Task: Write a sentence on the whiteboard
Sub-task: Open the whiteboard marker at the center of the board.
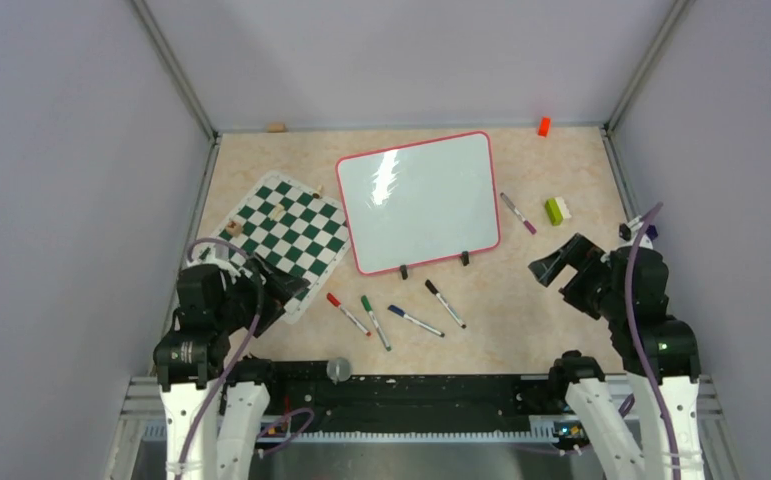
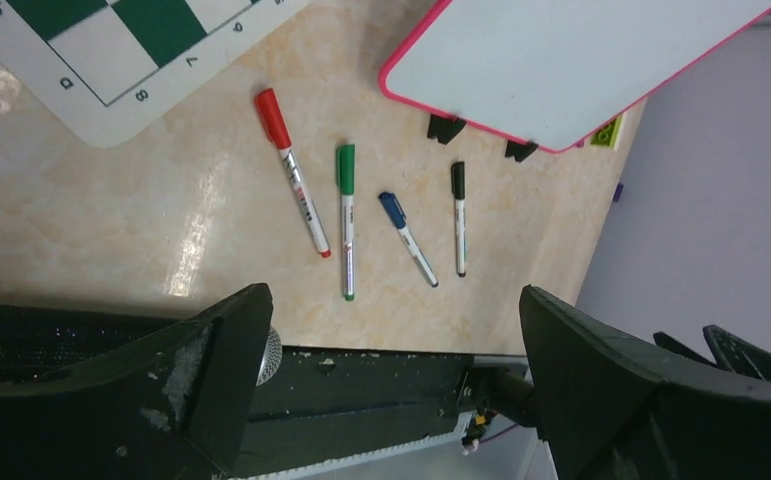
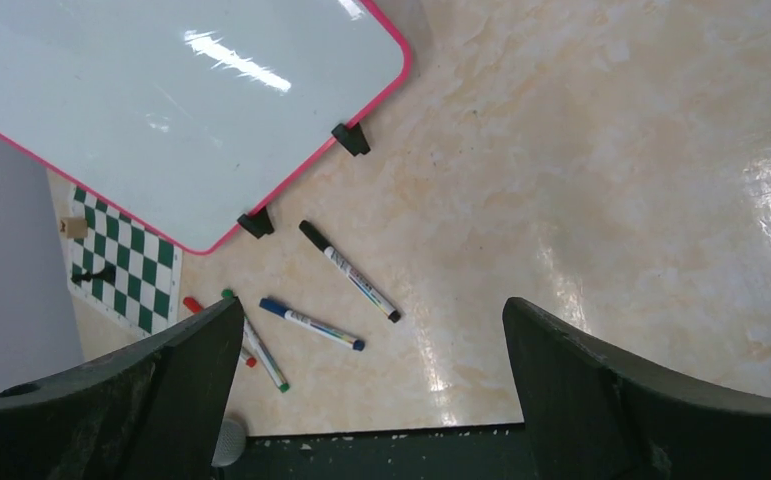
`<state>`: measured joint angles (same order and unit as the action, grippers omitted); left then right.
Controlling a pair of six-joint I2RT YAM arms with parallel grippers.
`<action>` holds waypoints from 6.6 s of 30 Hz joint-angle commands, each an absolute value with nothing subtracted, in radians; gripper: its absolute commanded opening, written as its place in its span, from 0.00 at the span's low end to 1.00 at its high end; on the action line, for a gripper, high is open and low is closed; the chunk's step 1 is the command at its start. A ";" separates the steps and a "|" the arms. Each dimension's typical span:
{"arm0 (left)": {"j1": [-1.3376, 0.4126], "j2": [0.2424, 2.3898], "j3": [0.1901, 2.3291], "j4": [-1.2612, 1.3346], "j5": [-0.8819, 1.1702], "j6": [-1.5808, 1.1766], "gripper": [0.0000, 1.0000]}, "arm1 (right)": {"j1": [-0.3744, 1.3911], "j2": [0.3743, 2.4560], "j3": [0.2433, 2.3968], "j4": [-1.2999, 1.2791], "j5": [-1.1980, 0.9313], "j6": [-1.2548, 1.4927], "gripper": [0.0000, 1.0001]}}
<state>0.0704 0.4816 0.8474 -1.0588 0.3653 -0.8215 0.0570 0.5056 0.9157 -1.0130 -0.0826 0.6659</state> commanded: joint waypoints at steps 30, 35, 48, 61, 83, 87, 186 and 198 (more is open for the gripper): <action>0.046 0.631 0.552 -0.725 0.636 -0.888 0.99 | 0.864 0.928 0.751 -0.496 0.162 0.451 0.86; 0.013 0.667 0.515 -0.678 0.642 -0.889 0.99 | 1.092 1.035 0.718 -0.391 0.272 0.398 0.71; -0.080 0.713 0.525 -0.613 0.632 -0.938 0.98 | 1.164 1.292 0.667 -0.218 0.273 0.331 0.49; -0.128 0.699 0.518 -0.616 0.603 -0.989 0.97 | 1.163 1.431 0.620 -0.198 0.231 0.359 0.33; -0.480 1.006 0.560 -0.113 0.457 -1.257 0.84 | 1.163 1.194 0.865 -0.380 0.036 0.375 0.00; -0.484 1.025 0.575 -0.094 0.449 -1.252 0.72 | 1.163 1.194 0.888 -0.382 0.016 0.355 0.00; -0.403 0.961 0.551 0.178 0.463 -1.737 0.00 | 0.884 1.114 0.795 0.185 -0.108 0.897 0.31; -0.403 0.957 0.552 0.154 0.460 -1.735 0.00 | 0.884 1.146 0.817 0.174 -0.142 0.898 0.00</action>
<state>-0.4038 0.9779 0.5407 0.1463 0.4629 -1.7519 0.8852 1.1416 0.7670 0.1528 -0.1223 0.8989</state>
